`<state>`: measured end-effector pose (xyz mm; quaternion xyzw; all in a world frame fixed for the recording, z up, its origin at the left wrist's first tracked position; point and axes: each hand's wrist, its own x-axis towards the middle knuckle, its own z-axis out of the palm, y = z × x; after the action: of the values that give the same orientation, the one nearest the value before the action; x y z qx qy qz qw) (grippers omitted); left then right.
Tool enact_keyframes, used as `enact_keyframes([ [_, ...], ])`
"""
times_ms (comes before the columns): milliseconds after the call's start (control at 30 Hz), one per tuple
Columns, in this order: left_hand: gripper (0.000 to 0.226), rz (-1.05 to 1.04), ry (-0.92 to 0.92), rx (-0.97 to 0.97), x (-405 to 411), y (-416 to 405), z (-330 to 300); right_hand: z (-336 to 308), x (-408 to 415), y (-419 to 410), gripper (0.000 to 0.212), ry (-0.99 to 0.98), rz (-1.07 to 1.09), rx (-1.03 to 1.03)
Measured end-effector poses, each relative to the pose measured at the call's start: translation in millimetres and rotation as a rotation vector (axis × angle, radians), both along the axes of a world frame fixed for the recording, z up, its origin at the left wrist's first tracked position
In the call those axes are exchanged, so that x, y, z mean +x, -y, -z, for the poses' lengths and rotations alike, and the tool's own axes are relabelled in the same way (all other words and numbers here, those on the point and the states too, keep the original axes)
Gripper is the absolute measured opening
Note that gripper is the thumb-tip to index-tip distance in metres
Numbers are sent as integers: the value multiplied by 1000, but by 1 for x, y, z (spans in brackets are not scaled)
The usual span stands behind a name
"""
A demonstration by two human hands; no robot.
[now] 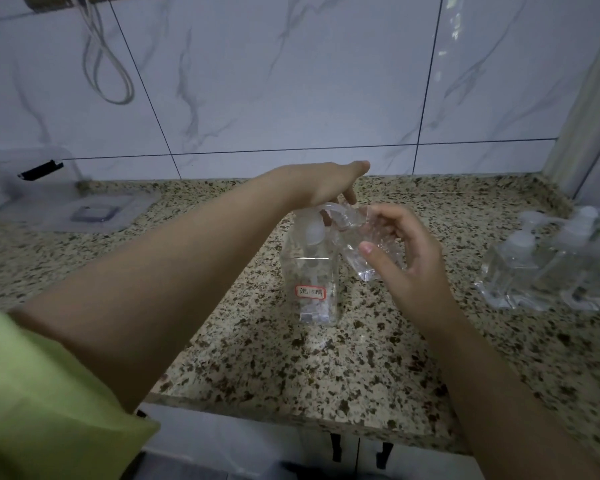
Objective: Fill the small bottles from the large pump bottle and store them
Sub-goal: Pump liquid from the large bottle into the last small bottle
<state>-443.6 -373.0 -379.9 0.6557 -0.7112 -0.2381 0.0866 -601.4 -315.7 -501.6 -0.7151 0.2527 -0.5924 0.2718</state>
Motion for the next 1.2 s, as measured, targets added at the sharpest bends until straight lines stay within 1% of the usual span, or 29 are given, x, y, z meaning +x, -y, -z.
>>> enact_keyframes([
  [100,71,-28,-63,-28,1,1,-2,-1,0,0,34,0,0,-5],
  [300,71,-11,-23,-8,0,0,-4,-1,1,1,33,-3,4,-16],
  [400,70,-13,-29,-25,0,-1,0,0,0,2,33,3,7,-20],
  [567,70,1,22,-38,-3,-2,0,0,-1,2,34,16,7,-18],
  [700,69,-6,-30,-32,-1,-4,0,0,-1,3,33,4,12,-31],
  [800,68,-10,-29,-13,-2,-4,-1,1,-1,3,33,-3,13,-37],
  [933,67,-18,-127,15,-1,-3,-1,1,-1,3,35,14,34,-22],
  [1067,66,-22,-81,23,-2,-1,0,0,0,3,35,2,39,-28],
  [1200,66,-26,-127,23,-1,-1,1,1,0,3,34,4,33,-23],
])
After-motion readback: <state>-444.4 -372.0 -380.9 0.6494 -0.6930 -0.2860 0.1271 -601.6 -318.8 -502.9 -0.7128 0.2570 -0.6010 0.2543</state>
